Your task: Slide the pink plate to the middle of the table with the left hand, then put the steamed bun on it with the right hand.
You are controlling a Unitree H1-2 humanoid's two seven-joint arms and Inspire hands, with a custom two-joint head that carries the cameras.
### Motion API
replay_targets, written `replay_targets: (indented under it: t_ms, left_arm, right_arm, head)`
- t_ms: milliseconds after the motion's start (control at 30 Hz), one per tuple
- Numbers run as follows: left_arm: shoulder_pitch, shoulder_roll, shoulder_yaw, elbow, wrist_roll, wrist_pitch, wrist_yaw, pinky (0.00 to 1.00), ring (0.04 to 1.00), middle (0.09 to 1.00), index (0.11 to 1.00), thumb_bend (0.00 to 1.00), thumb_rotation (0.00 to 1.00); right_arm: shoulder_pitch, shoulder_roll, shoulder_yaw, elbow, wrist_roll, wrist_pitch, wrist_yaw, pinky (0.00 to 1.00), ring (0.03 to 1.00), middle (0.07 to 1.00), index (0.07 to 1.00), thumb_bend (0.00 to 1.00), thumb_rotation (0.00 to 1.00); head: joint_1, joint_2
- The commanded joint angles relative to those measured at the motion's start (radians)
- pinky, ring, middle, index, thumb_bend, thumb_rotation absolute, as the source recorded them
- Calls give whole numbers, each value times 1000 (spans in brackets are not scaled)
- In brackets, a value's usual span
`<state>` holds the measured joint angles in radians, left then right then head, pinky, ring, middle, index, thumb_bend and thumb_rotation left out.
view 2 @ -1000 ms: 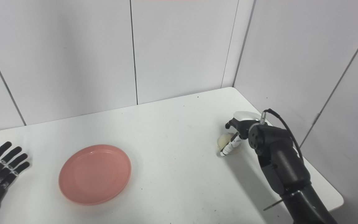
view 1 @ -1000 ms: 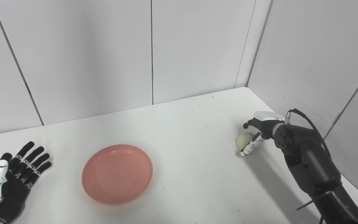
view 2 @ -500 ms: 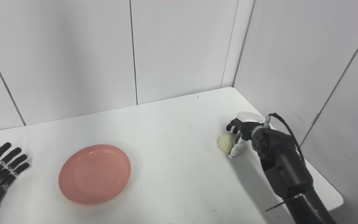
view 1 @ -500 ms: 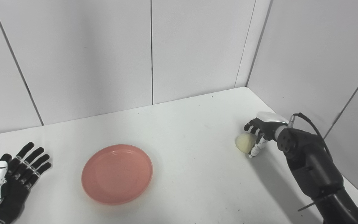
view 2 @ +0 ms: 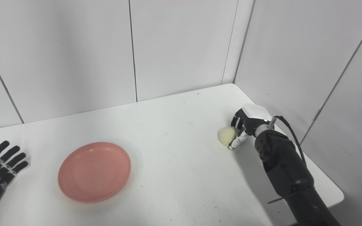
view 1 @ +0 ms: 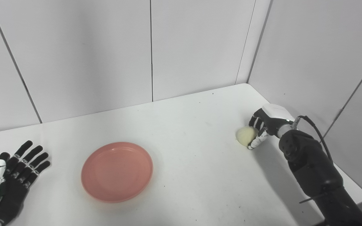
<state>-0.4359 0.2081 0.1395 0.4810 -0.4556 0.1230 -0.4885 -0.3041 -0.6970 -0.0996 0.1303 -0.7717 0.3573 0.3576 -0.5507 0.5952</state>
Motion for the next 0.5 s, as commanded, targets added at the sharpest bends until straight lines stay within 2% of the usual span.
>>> replay_targets:
  t_ms: [0, 233, 300, 467]
  left_arm:
    - [46, 9, -11, 62, 19, 72, 17, 845, 841, 857, 871, 586, 870]
    - [47, 2, -9, 56, 19, 78, 27, 823, 827, 849, 860, 596, 851]
    - [47, -1, -9, 55, 18, 81, 30, 830, 832, 851, 861, 595, 849]
    - [49, -14, -13, 50, 20, 85, 37, 829, 834, 849, 861, 583, 862]
  right_arm:
    - [-34, -21, 13, -3, 23, -27, -36, 354, 382, 496, 548, 511, 0]
    - [-33, -34, 34, -50, 69, 6, -41, 351, 375, 483, 564, 508, 0]
    - [-34, -39, 37, -81, 73, 27, -28, 402, 397, 495, 539, 513, 0]
    - [-41, -53, 45, -135, 78, 47, -25, 442, 429, 505, 496, 519, 0]
  head:
    - [0, -1]
    - [8, -5]
    - [16, -8]
    - [55, -21]
